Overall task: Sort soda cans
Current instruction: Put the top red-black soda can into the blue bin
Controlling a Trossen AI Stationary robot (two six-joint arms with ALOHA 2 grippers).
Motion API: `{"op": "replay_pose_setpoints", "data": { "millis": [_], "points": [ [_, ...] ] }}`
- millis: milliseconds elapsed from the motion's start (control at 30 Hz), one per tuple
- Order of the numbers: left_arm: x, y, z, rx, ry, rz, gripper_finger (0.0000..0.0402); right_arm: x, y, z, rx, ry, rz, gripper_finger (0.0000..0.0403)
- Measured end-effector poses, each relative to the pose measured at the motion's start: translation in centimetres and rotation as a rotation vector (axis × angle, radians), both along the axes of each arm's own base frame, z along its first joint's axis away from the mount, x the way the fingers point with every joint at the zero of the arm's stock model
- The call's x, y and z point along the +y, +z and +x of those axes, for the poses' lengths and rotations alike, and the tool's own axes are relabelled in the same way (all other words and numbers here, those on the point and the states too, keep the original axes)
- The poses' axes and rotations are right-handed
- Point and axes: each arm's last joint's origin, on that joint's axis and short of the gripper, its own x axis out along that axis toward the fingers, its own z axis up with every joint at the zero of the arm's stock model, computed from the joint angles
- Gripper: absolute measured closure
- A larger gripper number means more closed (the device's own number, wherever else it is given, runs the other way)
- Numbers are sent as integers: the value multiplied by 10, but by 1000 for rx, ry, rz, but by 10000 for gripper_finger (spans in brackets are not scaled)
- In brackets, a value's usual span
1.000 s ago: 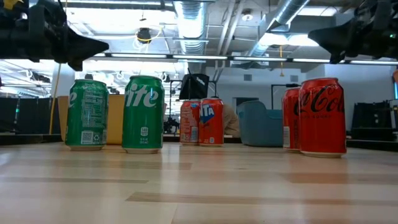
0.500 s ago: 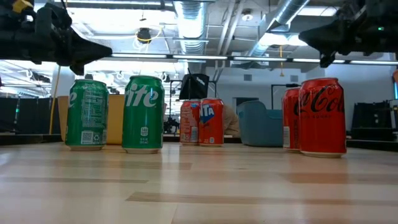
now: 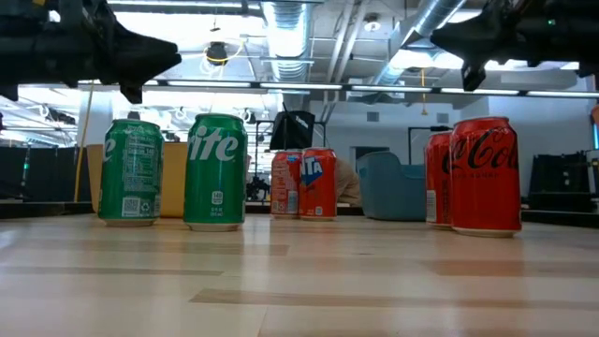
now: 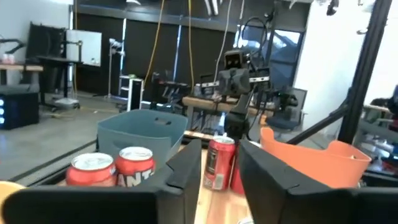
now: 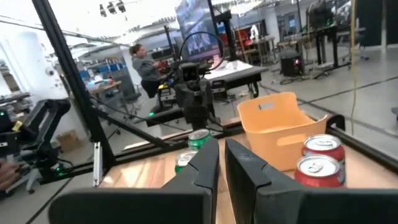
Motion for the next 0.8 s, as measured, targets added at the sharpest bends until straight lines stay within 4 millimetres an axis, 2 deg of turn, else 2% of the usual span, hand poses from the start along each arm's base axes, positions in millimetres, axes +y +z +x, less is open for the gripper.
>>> {"op": "replay_pose_setpoints", "data": {
  "millis": [167,300,533,700,800],
  "points": [
    [-2,14,12,25,-62,-25,269,5,8,17,55,54,25,344],
    [-5,26,30,81,-99,7,266,8,14,31,165,75,-2,319],
    [-15,39,59,189,-159,-46,269,3,18,47,416,-13,50,227],
    [-22,34,66,246,-174,-43,278,-1,31,51,529,-64,141,156],
    [-23,30,69,266,-119,-67,280,-4,40,54,574,-97,206,132]
  ]
}}
